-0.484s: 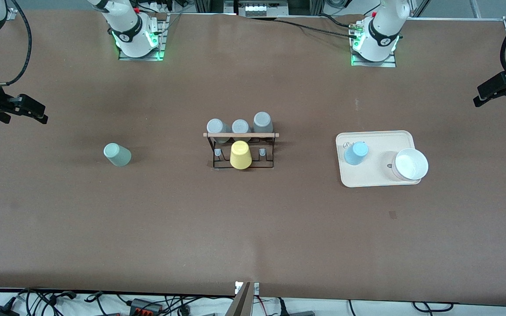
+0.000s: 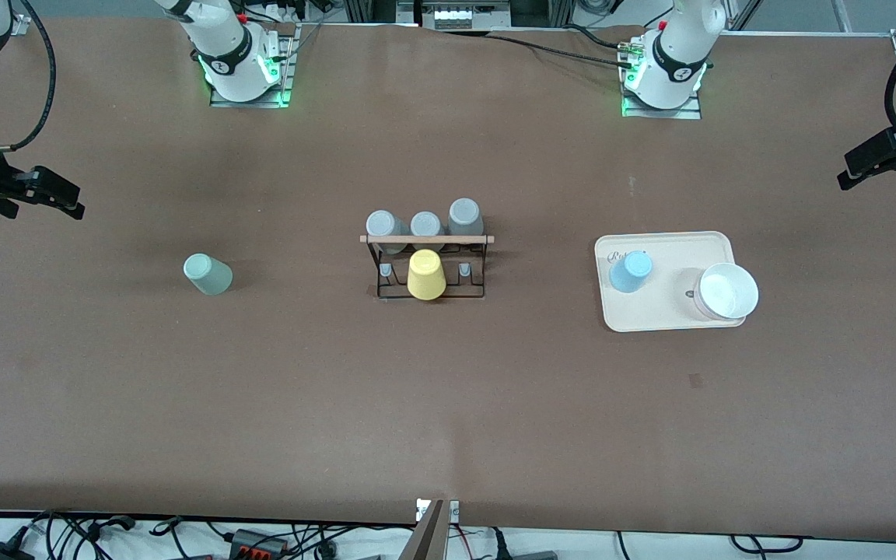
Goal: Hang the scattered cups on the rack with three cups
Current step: 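Reach the left gripper down to the light blue cup on the tray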
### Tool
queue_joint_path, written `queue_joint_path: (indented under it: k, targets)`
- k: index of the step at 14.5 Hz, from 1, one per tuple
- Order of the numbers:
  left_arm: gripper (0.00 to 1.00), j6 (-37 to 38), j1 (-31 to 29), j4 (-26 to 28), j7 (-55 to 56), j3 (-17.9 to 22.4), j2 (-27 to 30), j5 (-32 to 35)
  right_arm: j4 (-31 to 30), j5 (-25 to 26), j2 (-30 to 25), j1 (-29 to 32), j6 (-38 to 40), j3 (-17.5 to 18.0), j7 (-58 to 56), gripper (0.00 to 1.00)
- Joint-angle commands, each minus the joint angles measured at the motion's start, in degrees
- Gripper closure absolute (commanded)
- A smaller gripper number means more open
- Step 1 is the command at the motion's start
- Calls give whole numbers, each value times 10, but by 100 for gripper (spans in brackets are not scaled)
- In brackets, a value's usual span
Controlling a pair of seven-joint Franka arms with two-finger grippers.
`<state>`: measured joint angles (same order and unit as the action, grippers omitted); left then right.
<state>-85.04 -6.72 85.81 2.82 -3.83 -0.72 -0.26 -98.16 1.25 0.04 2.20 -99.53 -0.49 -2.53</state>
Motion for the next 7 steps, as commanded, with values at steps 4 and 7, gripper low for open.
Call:
queue_joint_path:
  k: [4, 7]
  targets:
    - [0, -1, 5, 5, 6, -48, -40, 3, -4, 0, -10, 8, 8, 7, -2, 0]
    - [0, -3, 6, 4, 41, -72, -69, 3, -4, 0, -9, 8, 8, 7, -1, 0]
